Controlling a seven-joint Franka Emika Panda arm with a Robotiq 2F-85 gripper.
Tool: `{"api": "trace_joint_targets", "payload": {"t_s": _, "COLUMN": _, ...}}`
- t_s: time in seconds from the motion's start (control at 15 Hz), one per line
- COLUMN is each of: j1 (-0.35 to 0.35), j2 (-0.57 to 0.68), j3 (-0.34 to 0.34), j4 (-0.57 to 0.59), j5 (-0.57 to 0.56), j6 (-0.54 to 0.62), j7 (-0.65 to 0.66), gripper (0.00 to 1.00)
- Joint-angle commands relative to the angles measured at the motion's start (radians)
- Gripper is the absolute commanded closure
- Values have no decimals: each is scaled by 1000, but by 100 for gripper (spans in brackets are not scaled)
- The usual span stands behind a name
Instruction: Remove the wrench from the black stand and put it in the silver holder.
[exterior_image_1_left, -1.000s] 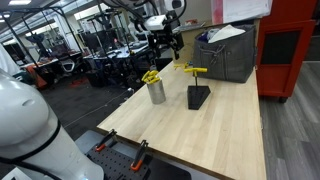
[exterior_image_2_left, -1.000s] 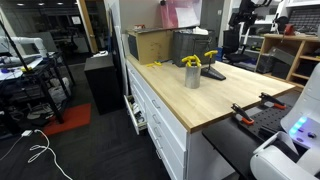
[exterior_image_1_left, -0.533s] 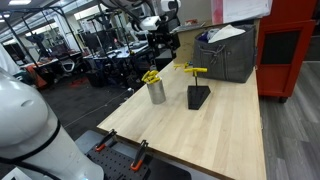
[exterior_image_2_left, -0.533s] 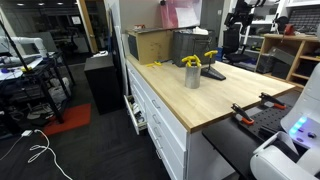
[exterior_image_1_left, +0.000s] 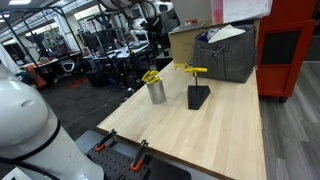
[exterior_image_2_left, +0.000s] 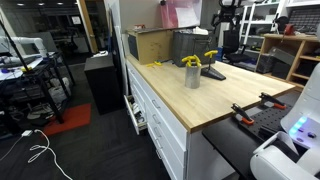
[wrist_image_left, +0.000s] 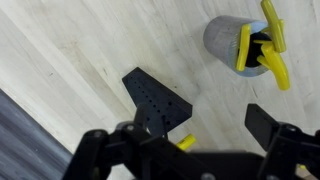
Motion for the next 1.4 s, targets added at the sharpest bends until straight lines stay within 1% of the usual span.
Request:
{"api": "trace_joint_targets", "payload": {"t_s": 0.0, "j1": 1, "j2": 100, "j3": 33, "j4": 129, "j5": 7, "j6": -92, "j7": 151, "gripper": 0}}
{"api": "trace_joint_targets", "payload": {"t_s": 0.2, "j1": 13, "j2": 186, "j3": 47, "j4": 226, "j5": 11, "j6": -145, "j7": 275, "gripper": 0}}
{"api": "trace_joint_targets", "payload": {"t_s": 0.47, "j1": 22, "j2": 293, "j3": 30, "j4": 344, "j5": 27, "j6": -198, "j7": 409, "gripper": 0}}
{"api": "trace_joint_targets", "payload": {"t_s": 0.87, "j1": 31, "j2": 388, "j3": -13, "j4": 424, "j5": -14, "j6": -177, "j7": 620, "gripper": 0}}
{"api": "trace_joint_targets", "payload": {"t_s": 1.07, "j1": 27, "j2": 427, "j3": -31, "j4": 443, "j5": -8, "j6": -166, "j7": 668, "gripper": 0}}
{"api": "trace_joint_targets", "payload": {"t_s": 1.33, "j1": 16, "j2": 486, "j3": -52, "j4": 478, "j5": 11, "j6": -159, "j7": 695, "gripper": 0}}
